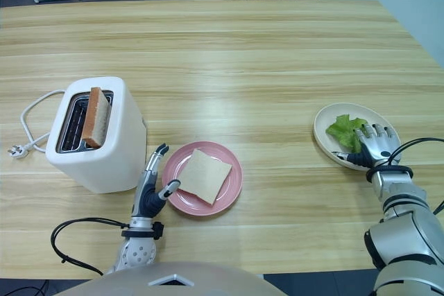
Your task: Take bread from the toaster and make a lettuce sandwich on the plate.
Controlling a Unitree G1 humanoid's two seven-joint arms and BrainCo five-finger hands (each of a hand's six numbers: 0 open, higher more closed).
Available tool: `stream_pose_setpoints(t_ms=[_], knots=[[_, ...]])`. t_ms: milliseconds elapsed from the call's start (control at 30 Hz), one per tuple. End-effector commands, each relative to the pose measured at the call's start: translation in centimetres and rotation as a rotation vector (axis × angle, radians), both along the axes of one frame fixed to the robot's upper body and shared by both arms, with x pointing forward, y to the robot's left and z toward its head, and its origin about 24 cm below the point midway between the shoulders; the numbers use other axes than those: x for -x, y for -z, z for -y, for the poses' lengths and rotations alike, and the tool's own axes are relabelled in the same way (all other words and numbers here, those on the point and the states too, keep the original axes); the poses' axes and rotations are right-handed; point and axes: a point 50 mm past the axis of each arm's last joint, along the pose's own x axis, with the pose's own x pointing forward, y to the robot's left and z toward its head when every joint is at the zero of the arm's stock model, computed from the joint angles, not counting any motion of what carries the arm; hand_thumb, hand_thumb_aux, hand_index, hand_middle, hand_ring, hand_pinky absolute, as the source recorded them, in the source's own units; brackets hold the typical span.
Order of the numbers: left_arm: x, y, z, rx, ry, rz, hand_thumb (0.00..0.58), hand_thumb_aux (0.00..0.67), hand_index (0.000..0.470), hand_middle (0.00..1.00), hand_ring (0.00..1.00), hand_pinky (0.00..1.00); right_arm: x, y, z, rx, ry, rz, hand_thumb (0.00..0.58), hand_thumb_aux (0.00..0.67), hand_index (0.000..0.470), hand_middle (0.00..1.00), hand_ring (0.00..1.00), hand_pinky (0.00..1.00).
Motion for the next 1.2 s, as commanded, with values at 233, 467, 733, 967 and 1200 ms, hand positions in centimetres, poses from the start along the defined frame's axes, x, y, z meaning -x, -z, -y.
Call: stream_pose_setpoints(t_ms=[233,467,733,967,1200], knots=[[0.6,0.2,0.2,-0.021,0.010,-0.023,0.000,0.000,0.000,0.00,0.00,0.00,-0.6,0.1,-0.7,-0.032,-0.012,0.001,0.580,0.670,0.470,0.00,0.00,0.00],[0.6,0.3,0.2,-0.020,0.010,-0.028,0.000,0.000,0.000,0.00,0.00,0.00,-0.7,-0.7,-0.6,-0.046,-0.053,0.064,0.580,0.670,0.470,0.00,0.00,0.00],[0.2,0.6,0.2,0.002,-0.004,-0.021,0.000,0.000,0.000,0.00,0.00,0.00,-1.1,-5.3,-2.1,-0.107,-0.286,0.383,0.580,0.670,0.470,0.00,0.00,0.00],[-0.5,0.8,0.4,0.034,-0.009,-0.012,0.000,0.000,0.000,0.00,0.00,0.00,-0.5,-10.2,-10.7,-0.197,-0.610,0.548,0.580,0.670,0.470,0.00,0.00,0.00],[-1.5,0.8,0.2,0.074,-0.010,-0.001,0.000,0.000,0.000,0.00,0.00,0.00,-0.1,-8.7,-20.0,-0.388,-0.842,0.474,0.580,0.670,0.470,0.00,0.00,0.00]])
